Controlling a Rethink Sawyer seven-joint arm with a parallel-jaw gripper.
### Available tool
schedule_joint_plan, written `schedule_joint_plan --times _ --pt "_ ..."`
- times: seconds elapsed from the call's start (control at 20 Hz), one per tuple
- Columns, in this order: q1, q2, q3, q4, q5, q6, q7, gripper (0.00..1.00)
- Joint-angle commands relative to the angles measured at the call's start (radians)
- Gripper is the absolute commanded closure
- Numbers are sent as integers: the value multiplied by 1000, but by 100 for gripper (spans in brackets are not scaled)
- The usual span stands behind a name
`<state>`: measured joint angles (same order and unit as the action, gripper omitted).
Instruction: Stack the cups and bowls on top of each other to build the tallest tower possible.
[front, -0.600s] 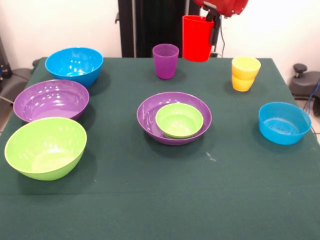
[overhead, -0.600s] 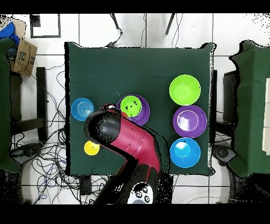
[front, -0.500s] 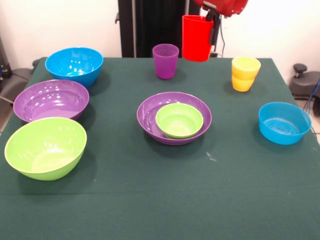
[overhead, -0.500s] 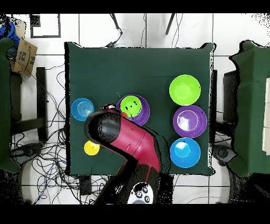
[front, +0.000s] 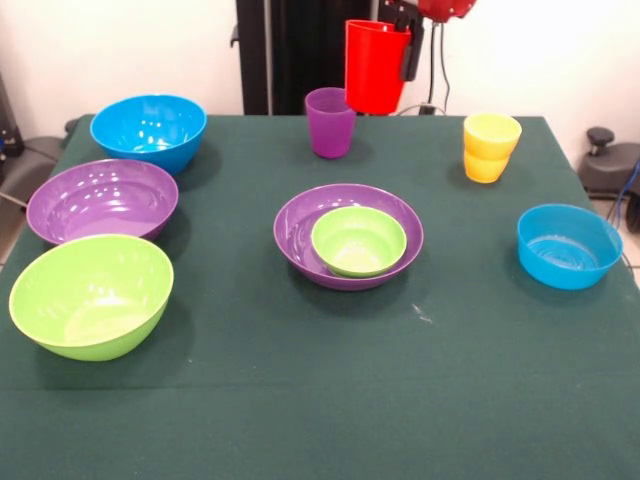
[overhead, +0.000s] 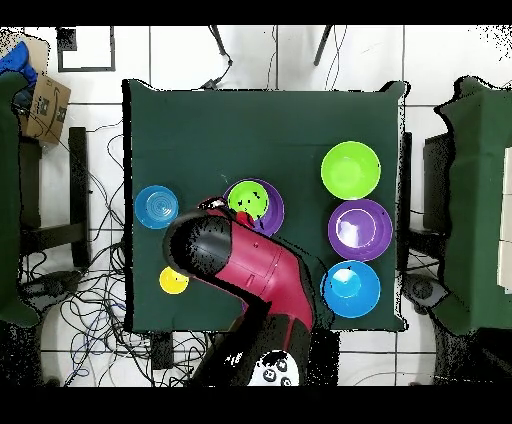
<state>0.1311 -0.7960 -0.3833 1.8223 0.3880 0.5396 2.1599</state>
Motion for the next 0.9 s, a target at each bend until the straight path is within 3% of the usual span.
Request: schedule_joint_plan --times 0.05,0.5,0.9 --pt "-25 -5 59 -36 -79 83 38 100" --pt "-36 22 77 -58 -84 68 39 100" --pt "-107 163 167 -216 -110 76 -60 100"
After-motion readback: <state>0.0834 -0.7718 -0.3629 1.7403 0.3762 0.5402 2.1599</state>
